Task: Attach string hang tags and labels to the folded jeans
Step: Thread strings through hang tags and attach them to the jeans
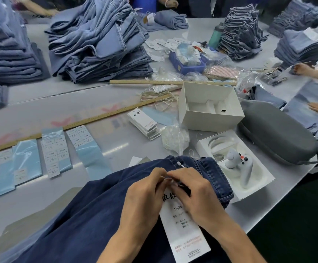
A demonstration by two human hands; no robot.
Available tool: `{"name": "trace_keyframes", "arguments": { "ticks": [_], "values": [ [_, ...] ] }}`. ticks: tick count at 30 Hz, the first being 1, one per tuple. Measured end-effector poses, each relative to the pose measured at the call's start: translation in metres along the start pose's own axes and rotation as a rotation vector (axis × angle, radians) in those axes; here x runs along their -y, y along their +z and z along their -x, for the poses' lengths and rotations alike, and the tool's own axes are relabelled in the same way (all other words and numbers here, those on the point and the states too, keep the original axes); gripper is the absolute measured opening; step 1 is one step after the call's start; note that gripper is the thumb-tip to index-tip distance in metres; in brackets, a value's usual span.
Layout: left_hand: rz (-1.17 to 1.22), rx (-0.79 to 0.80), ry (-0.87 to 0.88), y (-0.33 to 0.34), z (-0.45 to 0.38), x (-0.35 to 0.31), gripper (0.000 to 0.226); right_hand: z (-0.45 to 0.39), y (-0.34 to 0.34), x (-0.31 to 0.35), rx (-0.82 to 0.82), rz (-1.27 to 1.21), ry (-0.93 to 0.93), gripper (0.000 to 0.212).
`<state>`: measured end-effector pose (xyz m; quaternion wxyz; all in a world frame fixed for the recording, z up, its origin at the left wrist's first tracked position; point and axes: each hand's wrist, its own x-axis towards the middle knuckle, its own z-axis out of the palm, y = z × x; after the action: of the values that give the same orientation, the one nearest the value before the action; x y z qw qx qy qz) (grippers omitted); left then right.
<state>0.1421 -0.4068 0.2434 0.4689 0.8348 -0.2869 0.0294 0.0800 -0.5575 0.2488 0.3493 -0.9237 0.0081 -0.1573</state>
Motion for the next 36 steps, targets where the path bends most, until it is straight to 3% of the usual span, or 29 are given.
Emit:
{"name": "trace_keyframes", "arguments": {
  "ticks": [6,12,15,18,23,27,31,34,36],
  "values": [
    [0.168,0.108,0.003,-0.010,-0.005,0.015,0.025,-0.009,-0.007,-0.012,0.018,-0.063,-0.111,0.014],
    [0.265,0.116,-0.120,-0.018,0.000,0.027,0.038,-0.009,-0.015,-0.013,0.014,-0.322,0.143,0.015],
    [0.283,-0.039,-0.237,-0.018,0.000,0.025,0.034,-0.009,-0.018,-0.004,-0.063,-0.171,0.074,0.014],
    [0.310,-0.133,-0.312,-0.018,0.002,0.020,0.035,-0.009,-0.014,0.015,-0.038,0.075,-0.040,0.009],
    [0.233,-0.240,-0.267,-0.019,0.006,0.010,0.031,-0.009,-0.005,0.040,0.065,0.404,-0.096,0.025],
    [0.159,-0.308,-0.136,-0.019,0.008,0.004,0.027,-0.015,-0.001,0.050,0.119,0.396,-0.073,0.027],
    [0.195,-0.321,-0.133,-0.018,0.011,0.005,0.025,-0.018,0.002,0.053,0.102,0.346,-0.051,0.023],
    [0.318,-0.273,-0.149,-0.022,0.012,0.004,0.022,-0.018,0.004,0.052,0.074,0.336,-0.034,0.015],
    [0.529,-0.208,-0.229,-0.025,0.011,0.003,0.015,-0.019,0.004,0.051,0.060,0.320,-0.024,0.016]
  ]
}}
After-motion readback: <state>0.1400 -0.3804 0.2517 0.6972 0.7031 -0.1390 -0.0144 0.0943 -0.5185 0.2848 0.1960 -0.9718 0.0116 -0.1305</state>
